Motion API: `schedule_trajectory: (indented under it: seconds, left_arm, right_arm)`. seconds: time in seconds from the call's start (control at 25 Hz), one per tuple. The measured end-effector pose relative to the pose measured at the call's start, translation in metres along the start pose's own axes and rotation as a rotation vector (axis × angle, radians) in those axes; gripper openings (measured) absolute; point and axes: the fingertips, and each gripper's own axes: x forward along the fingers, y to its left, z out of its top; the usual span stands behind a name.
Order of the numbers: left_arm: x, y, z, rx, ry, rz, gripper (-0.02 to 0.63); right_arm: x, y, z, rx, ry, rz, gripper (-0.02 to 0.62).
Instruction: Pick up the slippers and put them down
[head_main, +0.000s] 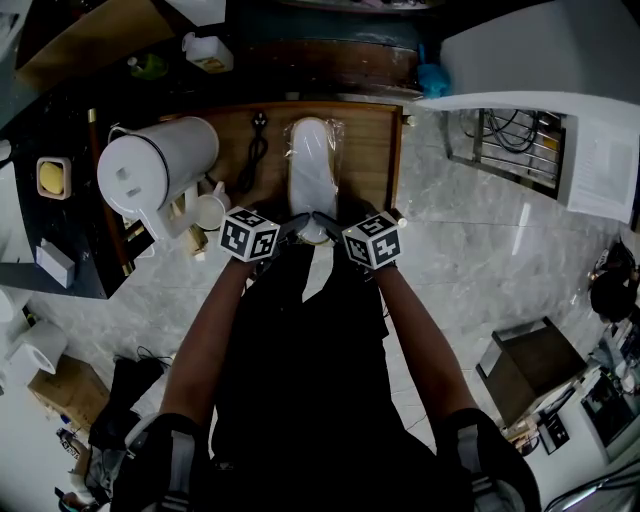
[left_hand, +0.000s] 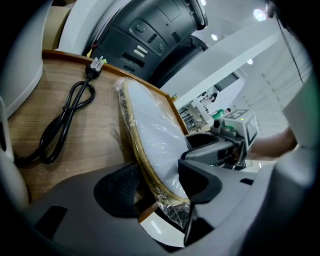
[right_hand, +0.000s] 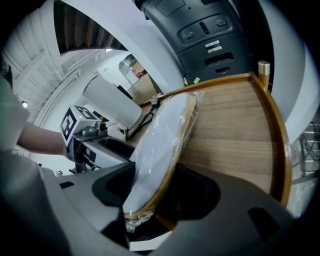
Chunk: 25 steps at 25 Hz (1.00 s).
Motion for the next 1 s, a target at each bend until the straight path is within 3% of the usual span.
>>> schedule_trajectory:
  seconds: [0.4,1.0]
  left_arm:
    - [-0.013,-0.007,0.008,0.010,-0.031,-0.003,0.250]
    - [-0.045,-0.040,0.017,0.048,-0.103,-0.024,0.250]
  right_arm:
    - [-0.007,0.008,0.008,0.048,-0.020,0.020,0.247]
    - [-0.040,0.038,0.023,0.005,-0.061,0.024,0.244]
